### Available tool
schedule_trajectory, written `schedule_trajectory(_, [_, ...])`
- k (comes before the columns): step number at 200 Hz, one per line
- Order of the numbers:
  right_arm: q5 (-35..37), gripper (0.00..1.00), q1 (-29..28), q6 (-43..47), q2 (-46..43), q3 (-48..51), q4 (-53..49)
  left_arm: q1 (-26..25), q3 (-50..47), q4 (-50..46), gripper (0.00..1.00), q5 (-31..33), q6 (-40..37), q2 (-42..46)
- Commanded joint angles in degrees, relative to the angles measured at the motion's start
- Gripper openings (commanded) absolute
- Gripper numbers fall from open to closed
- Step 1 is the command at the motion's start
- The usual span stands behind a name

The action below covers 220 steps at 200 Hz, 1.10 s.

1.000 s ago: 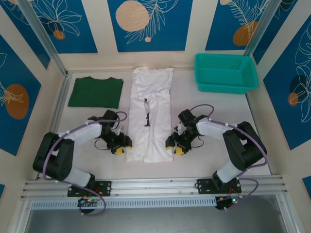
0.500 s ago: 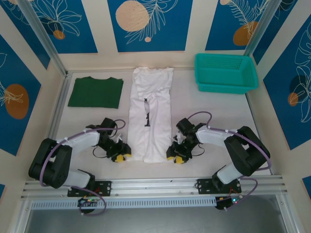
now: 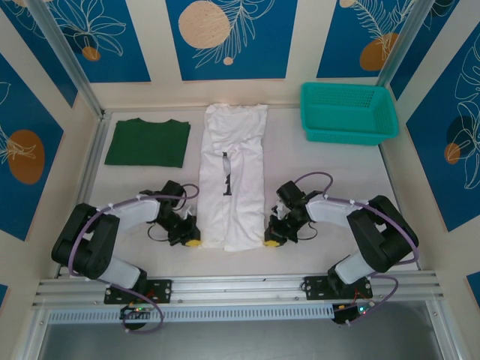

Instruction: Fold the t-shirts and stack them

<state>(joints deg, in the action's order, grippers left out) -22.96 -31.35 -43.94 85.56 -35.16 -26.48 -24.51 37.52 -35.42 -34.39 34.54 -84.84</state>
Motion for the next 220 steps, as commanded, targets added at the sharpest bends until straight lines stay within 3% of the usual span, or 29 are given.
schedule_trajectory(1, [-3.01,0.00,-0.33,-1.81,-4.66,3.49,-3.02,-2.42,2.88,-8.82,0.00,2.08,-3.33,0.38])
schedule_trajectory(37, [-5.21,0.00,-5.49,-11.14,-22.96,10.20,-10.89,-4.92,1.90,-14.77,0.00,-3.82,-2.04,3.49])
schedule_trajectory(61, [-6.12,0.00,-5.43,-19.00,-34.87,14.26,-14.01,-4.91,0.90,-14.19,0.00,-7.80,0.55,5.40])
schedule_trajectory(83, [-5.10,0.00,-3.96,-18.66,-38.88,14.68,-17.36,-5.02,0.46,-14.22,0.00,-8.38,0.71,5.81])
schedule_trajectory(115, [-5.79,0.00,-0.90,-14.48,-33.26,10.96,-18.59,-5.04,2.58,-16.54,0.00,-9.04,0.35,5.60])
schedule_trajectory(153, [-3.72,0.00,4.04,-10.32,-25.26,0.19,-22.30,-4.95,12.75,-18.85,0.00,-8.06,0.08,2.59])
schedule_trajectory(189, [-0.84,0.00,11.99,-5.25,-14.81,-15.08,-27.65,-2.69,26.43,-22.93,0.00,0.19,-1.57,-2.75])
schedule_trajectory(220, [-1.08,0.00,16.90,-5.32,-2.51,-25.65,-25.63,1.50,33.93,-19.42,0.00,4.24,0.69,-7.52])
